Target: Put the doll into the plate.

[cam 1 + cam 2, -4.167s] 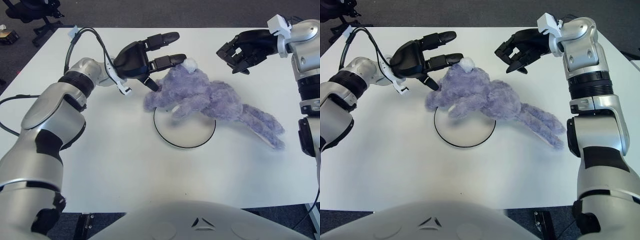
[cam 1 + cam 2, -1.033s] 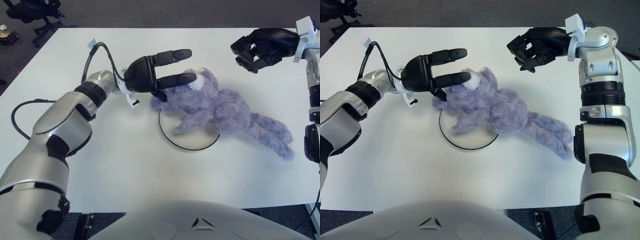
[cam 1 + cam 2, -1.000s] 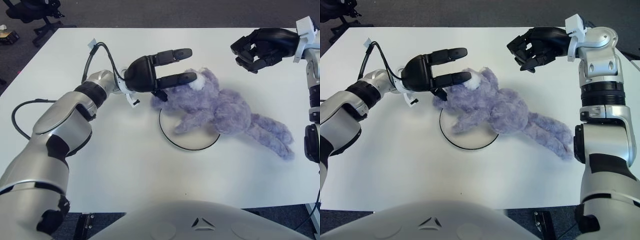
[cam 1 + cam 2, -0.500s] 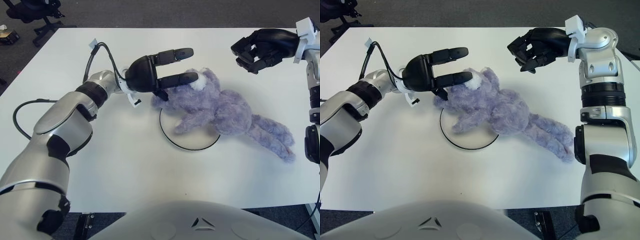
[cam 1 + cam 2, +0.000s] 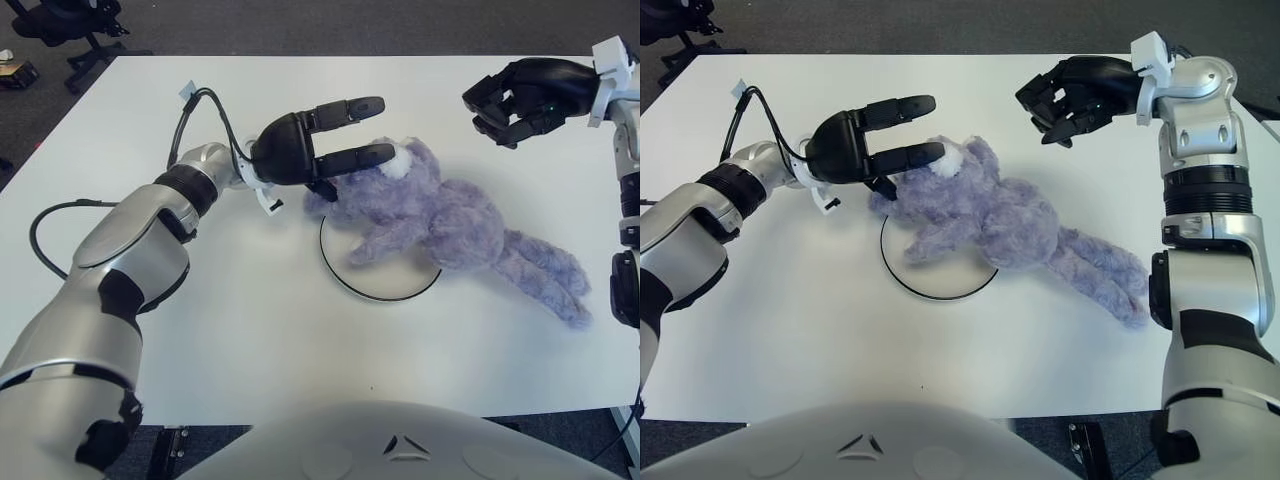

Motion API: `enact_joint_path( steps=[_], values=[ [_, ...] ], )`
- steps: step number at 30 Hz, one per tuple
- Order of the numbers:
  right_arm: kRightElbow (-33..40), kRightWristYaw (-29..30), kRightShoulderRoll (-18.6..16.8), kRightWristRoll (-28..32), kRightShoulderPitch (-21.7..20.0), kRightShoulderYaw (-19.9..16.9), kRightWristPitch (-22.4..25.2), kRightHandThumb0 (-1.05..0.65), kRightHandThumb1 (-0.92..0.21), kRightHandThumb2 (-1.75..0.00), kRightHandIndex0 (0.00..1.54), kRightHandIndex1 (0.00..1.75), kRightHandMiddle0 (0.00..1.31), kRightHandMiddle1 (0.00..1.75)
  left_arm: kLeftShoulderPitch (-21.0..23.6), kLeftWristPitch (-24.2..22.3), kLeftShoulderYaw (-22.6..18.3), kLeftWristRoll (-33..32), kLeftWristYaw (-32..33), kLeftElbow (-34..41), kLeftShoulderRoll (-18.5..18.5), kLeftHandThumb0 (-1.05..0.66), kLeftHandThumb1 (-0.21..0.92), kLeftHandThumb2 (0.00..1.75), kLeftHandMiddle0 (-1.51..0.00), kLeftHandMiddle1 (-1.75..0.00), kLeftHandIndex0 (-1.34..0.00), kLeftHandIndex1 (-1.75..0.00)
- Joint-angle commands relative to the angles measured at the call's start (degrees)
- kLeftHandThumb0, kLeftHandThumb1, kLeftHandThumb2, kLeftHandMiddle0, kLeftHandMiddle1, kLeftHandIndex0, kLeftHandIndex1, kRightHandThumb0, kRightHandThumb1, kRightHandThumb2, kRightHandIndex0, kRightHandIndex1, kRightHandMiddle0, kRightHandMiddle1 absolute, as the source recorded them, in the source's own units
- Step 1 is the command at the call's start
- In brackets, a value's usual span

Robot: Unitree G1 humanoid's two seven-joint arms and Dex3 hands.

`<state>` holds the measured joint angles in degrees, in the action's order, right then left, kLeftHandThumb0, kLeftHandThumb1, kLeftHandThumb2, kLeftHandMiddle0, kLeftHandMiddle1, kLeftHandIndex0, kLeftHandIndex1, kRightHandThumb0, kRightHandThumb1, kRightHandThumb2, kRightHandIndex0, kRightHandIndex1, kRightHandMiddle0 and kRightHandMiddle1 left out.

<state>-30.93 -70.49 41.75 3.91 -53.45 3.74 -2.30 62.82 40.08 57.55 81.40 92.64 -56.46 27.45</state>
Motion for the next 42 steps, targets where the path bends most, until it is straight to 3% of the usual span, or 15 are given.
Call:
enact_joint_path(
  steps=[1,22,42],
  values=[
    [0.59,0.53,0.63,-0.01,0.59,-0.29,-0.75,-0.21,-0.82,-0.01,0.98,1.75,0.89,1.75,0.51,-0.03,0.92,0.36,-0.14,-0.54,-0.26,-0.49,0.92,0.08,-0.37,0.0,-0.37,0.0],
    [0.68,0.68,0.99,-0.23,0.86,-0.15,-0.95,-0.23,-0.82,-0.01,0.98,1.75,0.89,1.75,1.98,0.12,0.59,-0.17,-0.14,-2.78,0.42,-0.46,0.92,0.03,-0.36,0.0,-0.36,-0.01],
    [1.49,0.97,1.44,-0.62,1.21,0.08,-0.39,-0.23,-0.83,-0.01,0.98,1.75,0.89,1.75,1.82,-5.0,-1.11,-2.62,-1.66,-5.04,-0.38,-0.43,0.91,0.0,-0.36,0.0,-0.38,-0.01]
  ],
)
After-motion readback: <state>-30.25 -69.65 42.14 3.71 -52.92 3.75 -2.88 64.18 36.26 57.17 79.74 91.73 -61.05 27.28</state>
